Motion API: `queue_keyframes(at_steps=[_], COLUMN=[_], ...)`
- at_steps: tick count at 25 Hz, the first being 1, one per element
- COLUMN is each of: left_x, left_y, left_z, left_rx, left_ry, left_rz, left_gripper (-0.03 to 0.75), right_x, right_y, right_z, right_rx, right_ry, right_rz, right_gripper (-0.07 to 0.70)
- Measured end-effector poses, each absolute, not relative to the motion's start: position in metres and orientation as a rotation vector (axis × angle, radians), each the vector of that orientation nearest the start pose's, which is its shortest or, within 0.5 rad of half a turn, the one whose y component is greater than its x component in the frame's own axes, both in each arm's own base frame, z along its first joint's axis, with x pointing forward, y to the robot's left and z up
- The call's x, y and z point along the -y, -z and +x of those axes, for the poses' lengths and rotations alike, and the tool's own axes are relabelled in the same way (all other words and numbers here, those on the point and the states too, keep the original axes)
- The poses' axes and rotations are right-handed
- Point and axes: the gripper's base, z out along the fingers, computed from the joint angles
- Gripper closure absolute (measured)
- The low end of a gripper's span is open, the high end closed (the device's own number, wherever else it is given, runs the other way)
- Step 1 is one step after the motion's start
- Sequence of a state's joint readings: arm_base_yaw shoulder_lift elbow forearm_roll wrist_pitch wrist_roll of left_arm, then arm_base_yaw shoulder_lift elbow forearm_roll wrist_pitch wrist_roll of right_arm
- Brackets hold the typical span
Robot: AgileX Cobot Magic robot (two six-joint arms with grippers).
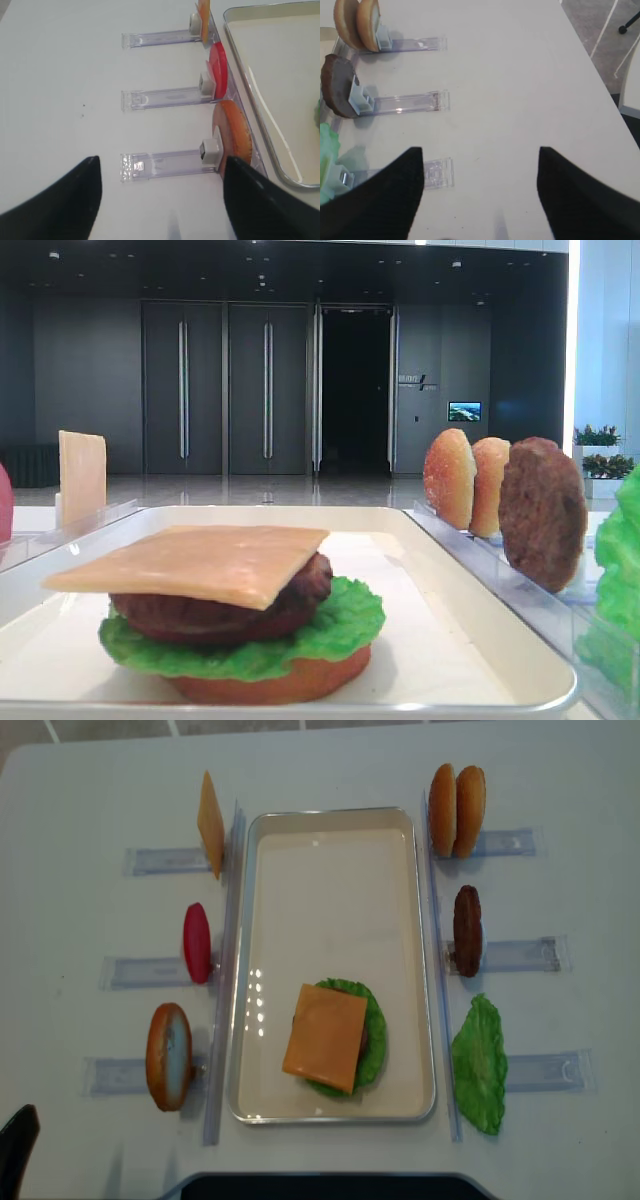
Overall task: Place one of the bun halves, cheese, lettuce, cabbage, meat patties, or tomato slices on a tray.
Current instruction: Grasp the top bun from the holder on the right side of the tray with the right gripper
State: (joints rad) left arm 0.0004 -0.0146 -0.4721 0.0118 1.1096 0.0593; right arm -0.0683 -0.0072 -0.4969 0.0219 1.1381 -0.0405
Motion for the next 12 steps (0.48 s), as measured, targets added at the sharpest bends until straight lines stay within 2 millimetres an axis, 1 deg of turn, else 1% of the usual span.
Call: queue_keyframes(at_steps=[7, 10, 12], left_x=[-0.001, -0.001, -0.001], left_y=[-0.266, -0.266, -0.266], left_z=[-0.006, -0.006, -0.006], left_rx=[-2.106, -2.106, -2.106], left_ry=[-0.050, -0.050, -0.050], left_rz=[0.061, 0.061, 0.061], left_gripper=[0.139, 0.139, 0.139], right_x=[-0.004, -0.004, -0.003], right_y=[-0.270, -0.273, -0.278], right_z=[-0.007, 0.007, 0.020], right_rx=[-2.132, -2.220, -2.288], right_ry=[0.014, -0.005, -0.014], right_rz=[0.026, 0.029, 0.033], right_gripper=[0.144, 0.144, 0.144])
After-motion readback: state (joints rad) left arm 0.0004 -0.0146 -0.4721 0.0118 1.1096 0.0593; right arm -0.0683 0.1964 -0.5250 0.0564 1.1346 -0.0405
